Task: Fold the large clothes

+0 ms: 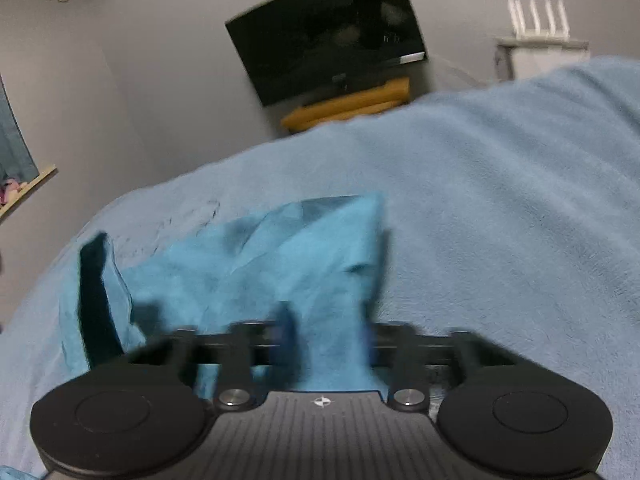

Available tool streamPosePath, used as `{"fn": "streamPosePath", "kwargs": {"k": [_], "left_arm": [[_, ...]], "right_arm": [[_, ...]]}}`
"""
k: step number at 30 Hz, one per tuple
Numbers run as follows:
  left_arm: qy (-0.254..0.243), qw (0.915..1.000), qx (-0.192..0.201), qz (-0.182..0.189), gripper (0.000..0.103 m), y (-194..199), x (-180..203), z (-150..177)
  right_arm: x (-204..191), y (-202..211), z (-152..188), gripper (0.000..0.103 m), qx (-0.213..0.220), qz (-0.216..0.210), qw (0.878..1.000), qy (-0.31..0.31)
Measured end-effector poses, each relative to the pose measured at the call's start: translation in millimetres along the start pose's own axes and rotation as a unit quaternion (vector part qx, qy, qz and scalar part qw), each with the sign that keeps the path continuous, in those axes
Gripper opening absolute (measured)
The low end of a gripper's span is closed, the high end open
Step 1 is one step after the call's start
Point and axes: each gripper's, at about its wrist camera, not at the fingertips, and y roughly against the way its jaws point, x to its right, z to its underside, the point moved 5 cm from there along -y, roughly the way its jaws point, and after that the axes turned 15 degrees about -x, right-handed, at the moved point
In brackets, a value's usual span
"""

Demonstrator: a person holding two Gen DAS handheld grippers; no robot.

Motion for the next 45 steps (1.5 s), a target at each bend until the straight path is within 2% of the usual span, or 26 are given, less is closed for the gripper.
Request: {"fn": "streamPosePath", "kwargs": {"k": [3,6,9,12,16,21,24,27,30,33,35,36,37,39,41,43,45], "left_arm": [[0.001,1.0,-0.001,0.002,0.103,0,0,0],[0.001,1.0,-0.001,0.003,0.103,1,0,0],[0.002,1.0,-0.003,0.004,0.103,1,-1,-1],[0.002,1.0,-0.006,0.006,0.103,1,-2,-2],[0.002,0.9999,-0.01,0.008,0.103,2,-2,-3],[0.011,0.9996,-0.009,0.025,0.103,7,-7,-6],[0.06,0.997,-0.003,0.05,0.103,15,-22,-13],[0.119,0.9916,0.001,0.05,0.103,23,-44,-19],[0.154,0.9873,-0.001,0.039,0.103,31,-61,-25],[0.162,0.9866,0.004,0.015,0.103,45,-73,-31],[0.162,0.9868,0.005,-0.008,0.103,52,-81,-35],[0.164,0.9862,0.006,-0.015,0.103,57,-86,-36],[0.172,0.9849,0.01,-0.02,0.103,63,-92,-38],[0.191,0.9812,0.018,-0.018,0.103,73,-103,-40],[0.212,0.9768,0.028,0.01,0.103,83,-110,-45],[0.216,0.9734,0.037,0.067,0.103,90,-106,-51],[0.198,0.9715,0.029,0.127,0.103,90,-94,-57]], "right_arm": [[-11,38,4,0.004,0.066,-0.038,0.997,0.008],[-32,89,18,0.003,0.131,-0.065,0.988,0.054],[-51,140,43,0.003,0.169,-0.081,0.978,0.097],[-66,190,80,0.002,0.187,-0.095,0.969,0.134],[-74,243,144,0.002,0.187,-0.093,0.962,0.177],[-66,279,227,0.002,0.149,-0.066,0.97,0.181],[-47,295,278,0.002,0.123,-0.046,0.981,0.142],[-36,295,321,0.003,0.084,-0.007,0.988,0.131],[-23,294,346,0.011,0.044,0.036,0.992,0.113],[-7,302,355,0.017,0.027,0.037,0.998,0.044],[-1,316,351,0.031,0.038,0.03,0.999,0.005],[-1,325,353,0.043,0.045,0.022,0.999,-0.014],[-1,333,352,0.048,0.05,0.006,0.998,-0.034],[-4,340,348,0.05,0.053,-0.016,0.997,-0.059],[-10,347,346,0.062,0.053,-0.038,0.995,-0.08],[-10,341,335,0.086,0.03,-0.06,0.992,-0.105],[-9,326,327,0.087,0.011,-0.077,0.989,-0.129]]}}
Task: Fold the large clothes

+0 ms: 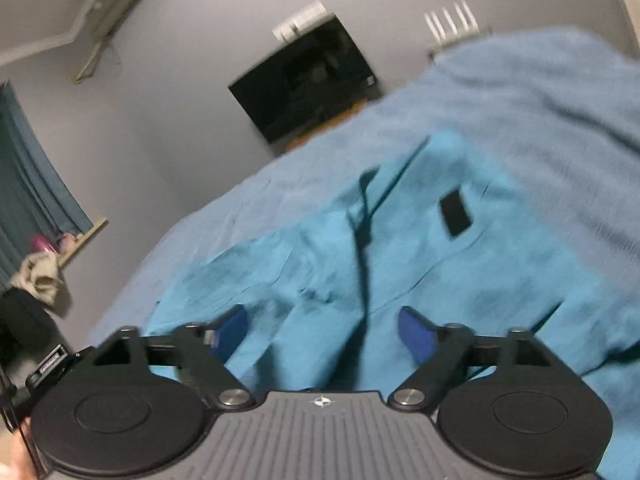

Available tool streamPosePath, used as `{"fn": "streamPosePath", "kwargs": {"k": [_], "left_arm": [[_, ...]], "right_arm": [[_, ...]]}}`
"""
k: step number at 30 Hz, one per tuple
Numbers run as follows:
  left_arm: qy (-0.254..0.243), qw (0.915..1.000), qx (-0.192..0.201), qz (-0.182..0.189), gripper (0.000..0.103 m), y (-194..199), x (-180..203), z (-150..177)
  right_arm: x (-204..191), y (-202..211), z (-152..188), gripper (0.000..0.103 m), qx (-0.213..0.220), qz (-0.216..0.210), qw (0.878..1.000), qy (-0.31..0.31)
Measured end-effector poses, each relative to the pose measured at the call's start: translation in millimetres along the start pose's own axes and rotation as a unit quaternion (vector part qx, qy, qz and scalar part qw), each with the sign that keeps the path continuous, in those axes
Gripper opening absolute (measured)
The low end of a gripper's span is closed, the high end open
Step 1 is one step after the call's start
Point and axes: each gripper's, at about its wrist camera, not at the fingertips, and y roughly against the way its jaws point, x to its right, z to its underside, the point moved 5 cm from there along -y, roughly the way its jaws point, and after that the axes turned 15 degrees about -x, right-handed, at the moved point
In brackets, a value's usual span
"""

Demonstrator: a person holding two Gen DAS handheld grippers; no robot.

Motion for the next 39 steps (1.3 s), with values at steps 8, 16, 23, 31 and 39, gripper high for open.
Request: {"fn": "streamPosePath", "kwargs": {"k": [8,16,23,31,39], "left_arm": [[-0.035,0.9822,-0.145,0.114,0.005,-51,28,31],[-0.135,0.974,-0.142,0.113,0.003,-49,62,38],[-0.151,0.9658,-0.197,0.075,0.003,-92,54,72],[-0.143,0.982,-0.122,0.016,0.043,-70,53,37],[-0.207,0.9752,-0.044,0.065,0.06,-42,88,38]], "right_arm": [[-20,-35,7,0.022,-0.068,-0.039,0.997,-0.011],[-76,-15,-12,0.011,0.075,0.16,0.95,0.256],[-28,-65,2,0.011,0.016,0.185,0.964,0.189],[-32,-43,0,0.052,0.052,0.168,0.972,0.159],[-98,-46,12,0.053,0.085,0.127,0.942,0.3]]}}
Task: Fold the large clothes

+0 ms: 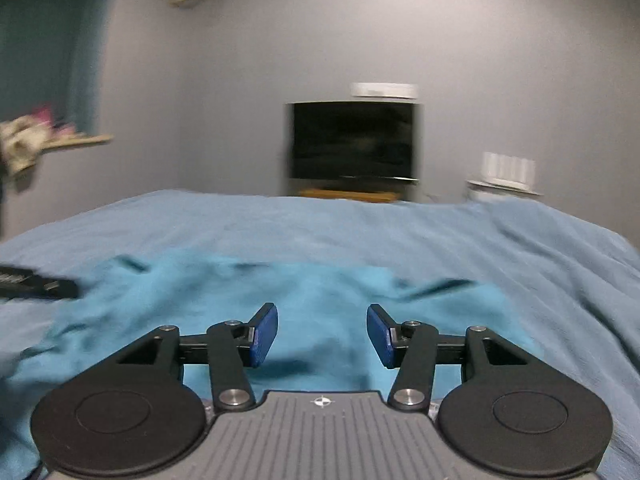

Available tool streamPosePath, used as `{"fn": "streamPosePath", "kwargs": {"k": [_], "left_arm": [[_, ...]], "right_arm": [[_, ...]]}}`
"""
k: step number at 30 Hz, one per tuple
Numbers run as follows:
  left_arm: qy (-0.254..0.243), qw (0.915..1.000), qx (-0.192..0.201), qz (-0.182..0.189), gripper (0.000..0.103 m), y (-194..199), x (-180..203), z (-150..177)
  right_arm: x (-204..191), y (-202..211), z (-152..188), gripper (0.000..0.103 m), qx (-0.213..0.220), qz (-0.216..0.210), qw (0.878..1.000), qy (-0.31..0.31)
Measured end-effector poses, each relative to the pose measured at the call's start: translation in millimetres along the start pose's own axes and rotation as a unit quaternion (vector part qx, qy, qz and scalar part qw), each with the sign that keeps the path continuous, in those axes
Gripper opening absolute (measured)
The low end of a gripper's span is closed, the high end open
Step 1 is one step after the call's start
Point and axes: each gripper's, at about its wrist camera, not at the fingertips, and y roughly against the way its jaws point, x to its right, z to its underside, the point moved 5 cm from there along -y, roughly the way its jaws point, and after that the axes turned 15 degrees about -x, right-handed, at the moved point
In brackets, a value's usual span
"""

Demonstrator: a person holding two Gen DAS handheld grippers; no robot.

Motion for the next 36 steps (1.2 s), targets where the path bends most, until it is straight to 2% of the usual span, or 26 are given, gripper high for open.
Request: {"fn": "streamPosePath", "kwargs": {"k": [3,7,10,14,16,21,23,25,27,30,34,36], "left_arm": [[-0.051,0.9979,-0.036,0.016,0.06,-19,19,16],[-0.103,0.9887,-0.109,-0.008,0.06,-56,30,40],[-0.139,0.9841,-0.108,-0.023,0.061,-68,33,44],[-0.145,0.9828,-0.111,-0.026,0.064,-77,35,48],[-0.158,0.9808,-0.111,-0.027,0.07,-76,37,55],[-0.167,0.9796,-0.108,-0.03,0.073,-80,47,51],[-0.164,0.9803,-0.107,-0.024,0.076,-79,43,53],[-0.163,0.9805,-0.107,-0.025,0.078,-78,42,53],[-0.16,0.9806,-0.111,-0.027,0.079,-74,41,52],[-0.151,0.9807,-0.12,-0.032,0.08,-60,40,49],[-0.126,0.9874,-0.088,-0.041,0.081,-22,30,41],[-0.1,0.9916,-0.075,-0.03,0.081,-3,25,38]], "right_arm": [[-17,-23,9,0.053,-0.03,-0.039,0.998,0.025],[-15,-58,30,0.053,-0.096,-0.024,0.994,0.036],[-9,-68,42,0.054,-0.102,-0.028,0.994,0.03],[-12,-70,42,0.055,-0.101,-0.02,0.994,0.043],[-15,-66,41,0.055,-0.101,-0.019,0.994,0.046],[-19,-68,42,0.06,-0.097,-0.013,0.994,0.053],[-16,-58,42,0.067,-0.085,-0.018,0.995,0.041],[-10,-37,42,0.084,-0.076,-0.016,0.997,0.022],[-3,-10,41,0.092,-0.066,-0.011,0.998,-0.002],[9,34,37,0.093,-0.062,-0.008,0.998,-0.019],[28,89,34,0.095,-0.057,0.036,0.998,0.008],[38,111,34,0.095,-0.056,0.046,0.997,0.002]]}}
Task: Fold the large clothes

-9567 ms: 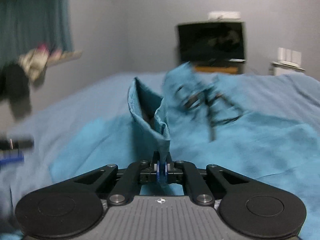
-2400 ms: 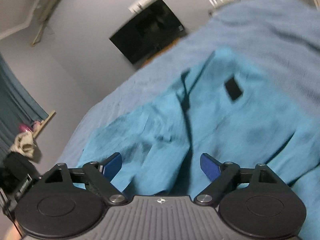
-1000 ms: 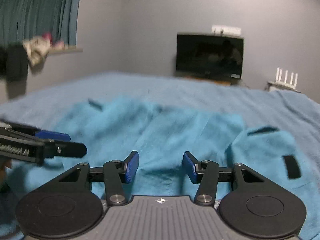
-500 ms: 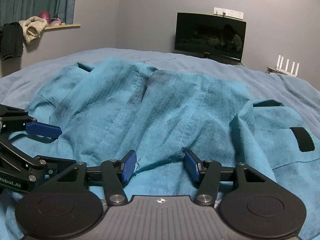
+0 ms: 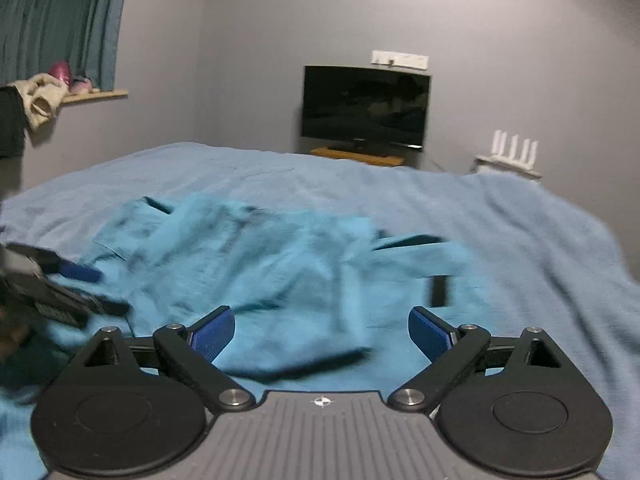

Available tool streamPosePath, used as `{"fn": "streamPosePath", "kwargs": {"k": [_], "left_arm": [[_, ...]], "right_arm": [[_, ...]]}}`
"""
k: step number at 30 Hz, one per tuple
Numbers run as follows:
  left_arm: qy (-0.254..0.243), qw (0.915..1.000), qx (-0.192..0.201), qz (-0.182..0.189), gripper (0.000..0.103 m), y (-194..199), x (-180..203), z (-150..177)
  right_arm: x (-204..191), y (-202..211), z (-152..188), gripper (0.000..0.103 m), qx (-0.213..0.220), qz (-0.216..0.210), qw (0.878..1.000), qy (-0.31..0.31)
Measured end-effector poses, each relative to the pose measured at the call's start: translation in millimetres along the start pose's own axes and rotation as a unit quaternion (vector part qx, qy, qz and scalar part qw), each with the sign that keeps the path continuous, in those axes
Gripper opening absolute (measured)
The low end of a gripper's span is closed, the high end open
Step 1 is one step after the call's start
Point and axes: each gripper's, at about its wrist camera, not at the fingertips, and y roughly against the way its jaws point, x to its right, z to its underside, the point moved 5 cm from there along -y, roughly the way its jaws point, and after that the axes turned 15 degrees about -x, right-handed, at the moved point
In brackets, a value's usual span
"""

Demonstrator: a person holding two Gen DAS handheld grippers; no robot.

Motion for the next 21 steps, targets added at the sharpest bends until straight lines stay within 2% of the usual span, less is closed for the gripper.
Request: {"fn": "streamPosePath", "kwargs": {"k": [3,6,8,11,13,16,19,21], "left_arm": [[0.025,0.9982,0.009,0.054,0.081,30,2,7],[0.01,0.9942,-0.002,0.107,0.081,52,15,21],[-0.003,0.9911,-0.013,0.133,0.082,63,24,33],[-0.003,0.9886,-0.024,0.149,0.082,76,31,50],[0.021,0.9889,-0.012,0.146,0.082,91,26,54],[0.097,0.9865,0.008,0.131,0.082,120,10,56],[0.098,0.9924,0.034,0.066,0.082,167,6,55],[0.085,0.9933,0.077,0.015,0.087,202,10,51]], "right_arm": [[19,29,8,0.097,-0.006,0.001,1.0,-0.019],[31,50,17,0.097,-0.031,0.005,0.999,-0.021],[38,67,23,0.097,-0.041,-0.001,0.999,-0.022],[44,93,30,0.097,-0.044,-0.002,0.999,-0.01],[49,110,39,0.098,-0.045,-0.003,0.999,-0.006],[59,128,58,0.1,-0.052,-0.014,0.998,-0.018],[70,144,67,0.102,-0.045,-0.044,0.997,-0.053],[74,149,70,0.102,-0.038,-0.053,0.996,-0.065]]}}
